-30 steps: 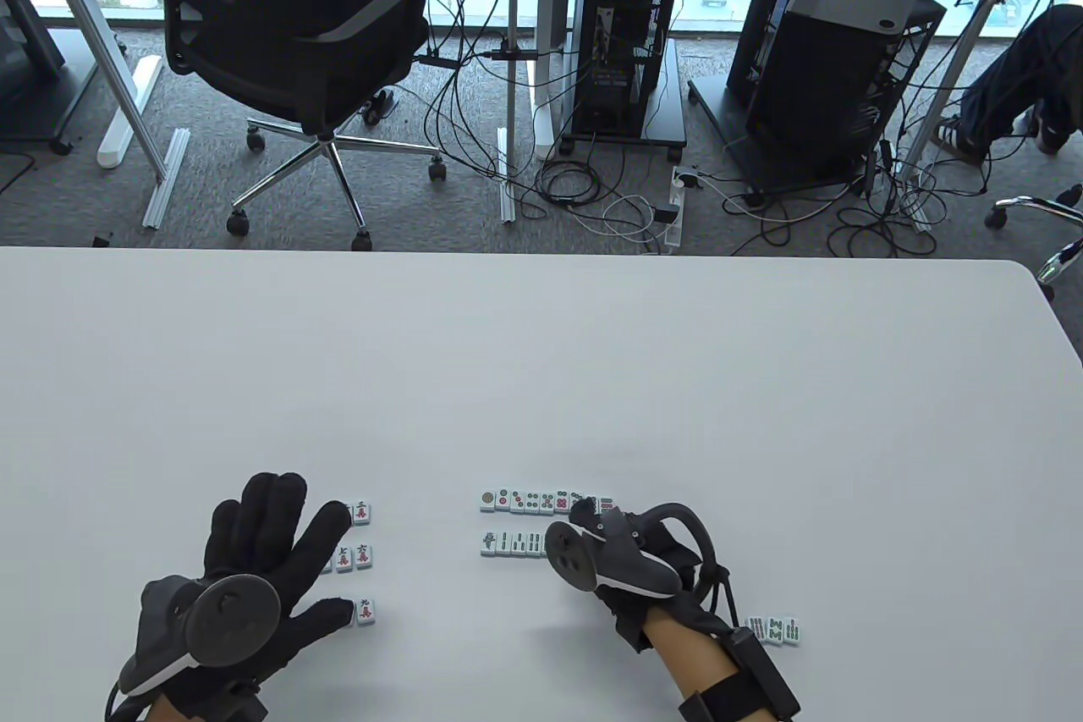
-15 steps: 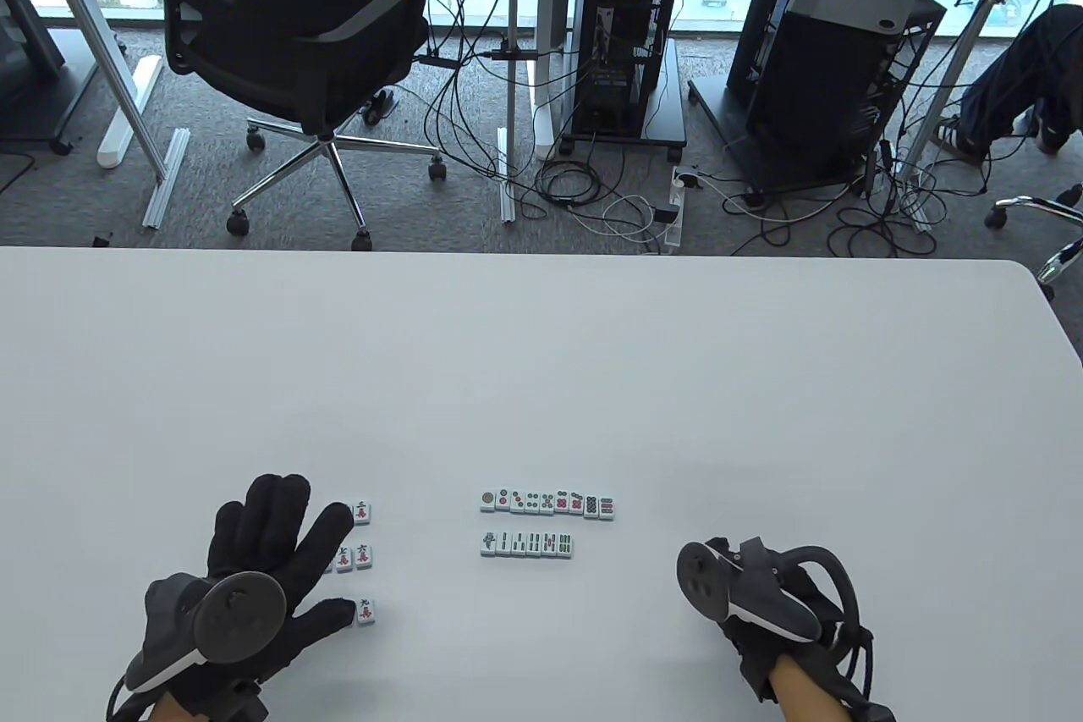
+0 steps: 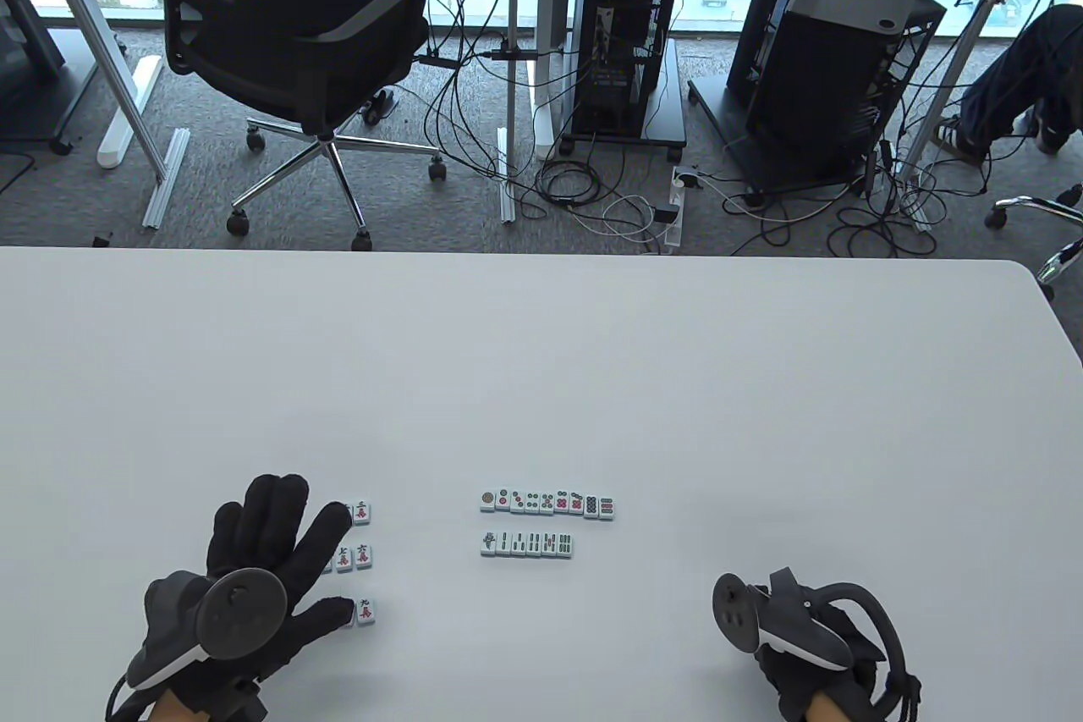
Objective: Mahjong suit sorting
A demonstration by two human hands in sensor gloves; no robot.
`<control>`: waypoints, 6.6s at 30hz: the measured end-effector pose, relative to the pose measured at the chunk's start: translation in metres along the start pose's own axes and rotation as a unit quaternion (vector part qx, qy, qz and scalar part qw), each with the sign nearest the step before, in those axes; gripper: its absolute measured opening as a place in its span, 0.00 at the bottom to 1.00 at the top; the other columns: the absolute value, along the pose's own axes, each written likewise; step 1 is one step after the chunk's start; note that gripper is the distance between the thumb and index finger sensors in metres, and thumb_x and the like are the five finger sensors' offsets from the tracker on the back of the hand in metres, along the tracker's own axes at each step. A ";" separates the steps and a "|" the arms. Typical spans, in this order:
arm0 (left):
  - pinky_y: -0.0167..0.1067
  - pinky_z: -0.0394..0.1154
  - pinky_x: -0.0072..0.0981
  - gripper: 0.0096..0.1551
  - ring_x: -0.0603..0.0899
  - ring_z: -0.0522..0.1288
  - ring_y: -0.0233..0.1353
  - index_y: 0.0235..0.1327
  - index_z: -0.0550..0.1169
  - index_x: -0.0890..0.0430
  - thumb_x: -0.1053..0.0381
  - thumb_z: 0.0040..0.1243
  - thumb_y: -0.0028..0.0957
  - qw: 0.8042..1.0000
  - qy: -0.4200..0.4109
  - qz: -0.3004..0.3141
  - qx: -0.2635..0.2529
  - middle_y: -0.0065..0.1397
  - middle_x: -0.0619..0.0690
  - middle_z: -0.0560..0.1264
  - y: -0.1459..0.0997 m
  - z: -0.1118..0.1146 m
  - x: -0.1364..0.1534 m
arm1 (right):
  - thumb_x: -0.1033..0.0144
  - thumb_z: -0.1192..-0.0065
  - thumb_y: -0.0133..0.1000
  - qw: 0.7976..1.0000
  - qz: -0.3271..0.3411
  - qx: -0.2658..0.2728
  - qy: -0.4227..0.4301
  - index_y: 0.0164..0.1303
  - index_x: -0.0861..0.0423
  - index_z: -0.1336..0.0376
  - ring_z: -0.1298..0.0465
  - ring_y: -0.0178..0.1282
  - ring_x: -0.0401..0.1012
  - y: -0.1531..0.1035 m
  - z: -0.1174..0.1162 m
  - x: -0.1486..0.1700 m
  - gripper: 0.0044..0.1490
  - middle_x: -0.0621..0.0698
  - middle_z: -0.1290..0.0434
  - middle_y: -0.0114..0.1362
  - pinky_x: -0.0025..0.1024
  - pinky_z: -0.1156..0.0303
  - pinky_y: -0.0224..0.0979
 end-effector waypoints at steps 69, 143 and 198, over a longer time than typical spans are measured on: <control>0.77 0.30 0.60 0.52 0.54 0.24 0.84 0.77 0.47 0.33 0.22 0.50 0.40 1.000 0.003 0.006 0.004 0.80 0.38 0.26 0.000 0.001 -0.003 | 0.56 0.31 0.45 1.000 -0.024 0.010 0.015 0.68 0.58 0.37 0.21 0.23 0.37 -0.006 0.011 0.027 0.41 0.48 0.17 0.38 0.30 0.22 0.30; 0.77 0.30 0.60 0.52 0.54 0.24 0.84 0.77 0.48 0.34 0.22 0.51 0.40 1.000 -0.006 0.009 -0.002 0.80 0.38 0.26 -0.001 -0.001 -0.001 | 0.55 0.32 0.45 0.978 0.110 0.177 -0.026 0.61 0.60 0.32 0.23 0.18 0.35 0.075 0.080 -0.148 0.37 0.47 0.17 0.32 0.28 0.23 0.24; 0.77 0.30 0.60 0.52 0.54 0.24 0.84 0.77 0.48 0.33 0.22 0.51 0.40 1.000 -0.013 0.000 0.000 0.80 0.38 0.26 0.000 -0.002 0.003 | 0.57 0.30 0.44 0.973 0.129 0.183 0.063 0.61 0.62 0.32 0.21 0.22 0.36 0.055 0.075 -0.098 0.38 0.48 0.17 0.36 0.30 0.22 0.29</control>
Point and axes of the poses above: the tracker on the back of each hand, its own x axis roughly to the little-finger side, its own y axis roughly from the wrist to the fingertips, z = x × y, the point moved 3 cm from there along y, roughly from the wrist to the fingertips
